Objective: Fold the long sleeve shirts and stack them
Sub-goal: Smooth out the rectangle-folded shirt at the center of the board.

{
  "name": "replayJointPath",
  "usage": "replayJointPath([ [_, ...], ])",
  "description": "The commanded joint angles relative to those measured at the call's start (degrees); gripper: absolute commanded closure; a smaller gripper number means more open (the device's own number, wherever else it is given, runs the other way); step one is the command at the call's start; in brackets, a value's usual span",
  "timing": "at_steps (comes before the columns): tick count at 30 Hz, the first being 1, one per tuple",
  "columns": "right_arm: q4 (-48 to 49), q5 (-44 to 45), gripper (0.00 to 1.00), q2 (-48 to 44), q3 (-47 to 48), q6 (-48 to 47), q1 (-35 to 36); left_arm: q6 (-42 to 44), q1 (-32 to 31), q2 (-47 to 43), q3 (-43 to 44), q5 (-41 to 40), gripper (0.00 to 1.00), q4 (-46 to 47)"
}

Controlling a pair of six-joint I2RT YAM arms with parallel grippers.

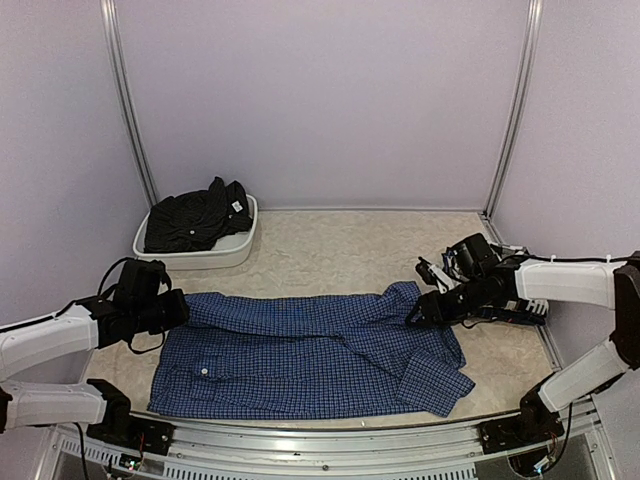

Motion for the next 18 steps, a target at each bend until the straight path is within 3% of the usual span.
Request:
replayJointPath([
  [1,-0.85,3.81,0.43,1.87,0.74,-2.04,1.54,0.79,0.47,-0.22,-0.61,0.66,1.00,1.86],
  [6,-0.10,3.60,0.58,3.86,0.79,-2.05,3.56,0.79,0.46,-0.13,-0.80,0.74,1.00,1.96],
  [12,-0.47,1.95,0.94,2.69,0.74,-0.67,4.01,0.89,0.42,-0.08,-0.89,0.89,1.00,2.02],
  [14,-0.74,-0.61,1.00,0.60,0.68,0.60,3.97,0.88,0.46,0.00,-1.05,0.76,1.00,2.10],
  [18,-1.36,-4.85,1.00,-4.02,0.86,4.01,4.01,0.96,0.50,0.26,-1.50,0.53,1.00,2.45],
])
